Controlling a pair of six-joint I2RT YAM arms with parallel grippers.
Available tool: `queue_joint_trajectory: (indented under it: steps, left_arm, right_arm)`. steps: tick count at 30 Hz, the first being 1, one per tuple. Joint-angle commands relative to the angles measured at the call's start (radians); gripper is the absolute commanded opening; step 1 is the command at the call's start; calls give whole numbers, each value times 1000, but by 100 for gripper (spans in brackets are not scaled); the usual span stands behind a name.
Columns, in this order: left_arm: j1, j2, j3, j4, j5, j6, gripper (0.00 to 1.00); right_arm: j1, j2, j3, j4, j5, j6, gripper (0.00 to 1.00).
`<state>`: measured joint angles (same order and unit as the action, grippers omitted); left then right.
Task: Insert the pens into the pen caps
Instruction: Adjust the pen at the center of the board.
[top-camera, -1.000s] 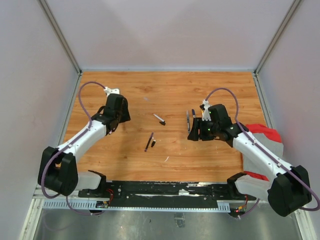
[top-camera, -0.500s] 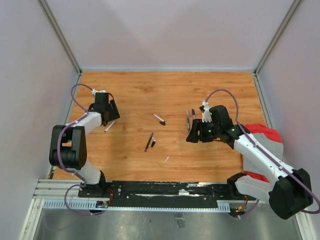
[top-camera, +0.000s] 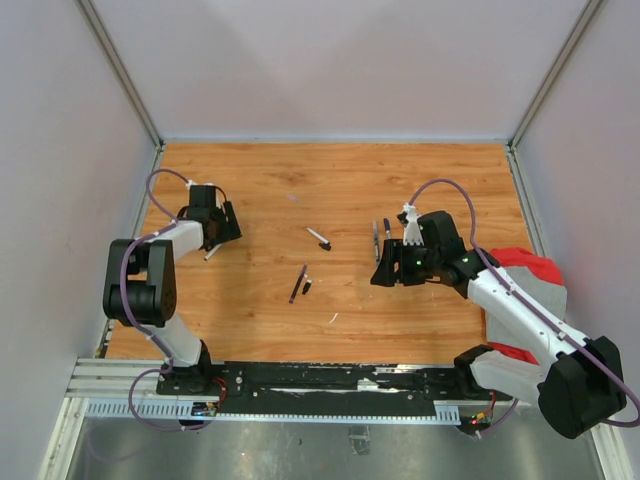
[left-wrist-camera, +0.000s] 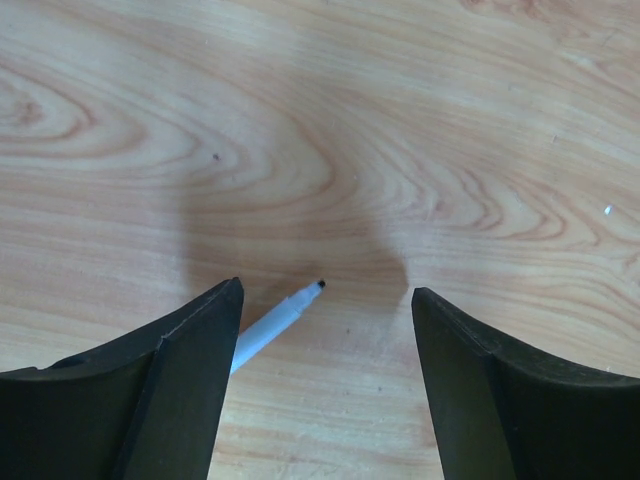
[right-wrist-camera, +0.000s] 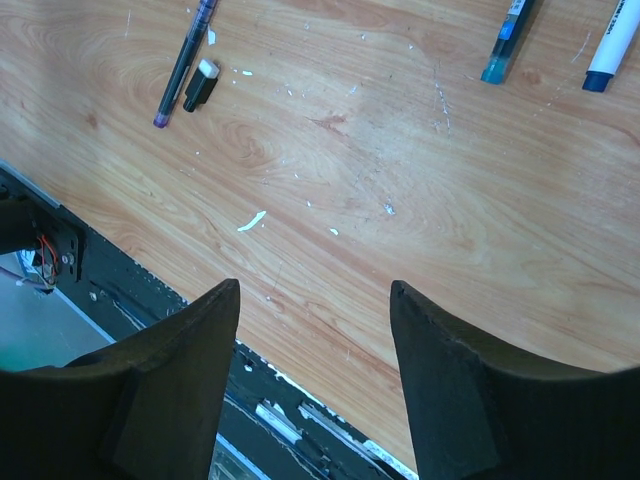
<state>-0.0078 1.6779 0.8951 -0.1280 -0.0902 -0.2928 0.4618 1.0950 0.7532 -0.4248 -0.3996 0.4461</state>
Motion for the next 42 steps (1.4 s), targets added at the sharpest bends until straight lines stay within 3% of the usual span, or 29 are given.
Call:
queue_joint_trajectory:
  steps: [1,7,11,20,30,36,42]
  left_arm:
    - [5,-60,-79,-47,-12,-12,76]
    - [4,-94,-110,-82,-168,-47,76]
    - [3,-101,-121,-87,-147,-50,71]
    - [-58,-147,-183,-87,-70,-57,35]
    - [-98,-155,-189,-88,-63,-60,12]
    - [-238,-109,-138,-81,-30,-58,7]
    - [-408,12,23,-78,-2,-57,6]
  right_arm:
    - [16,-10,-6,-2,-17,9,63]
    - [24,-1,3,2,-27,7,64]
    - [29,-1,8,-5,-31,4,64]
    - [40,-1,6,10,-34,23,65]
    - [48,-6,14,3,-27,25,66]
    - [49,-18,9,5,-12,30,67]
    - [50,-29,6,-4,3,37,67]
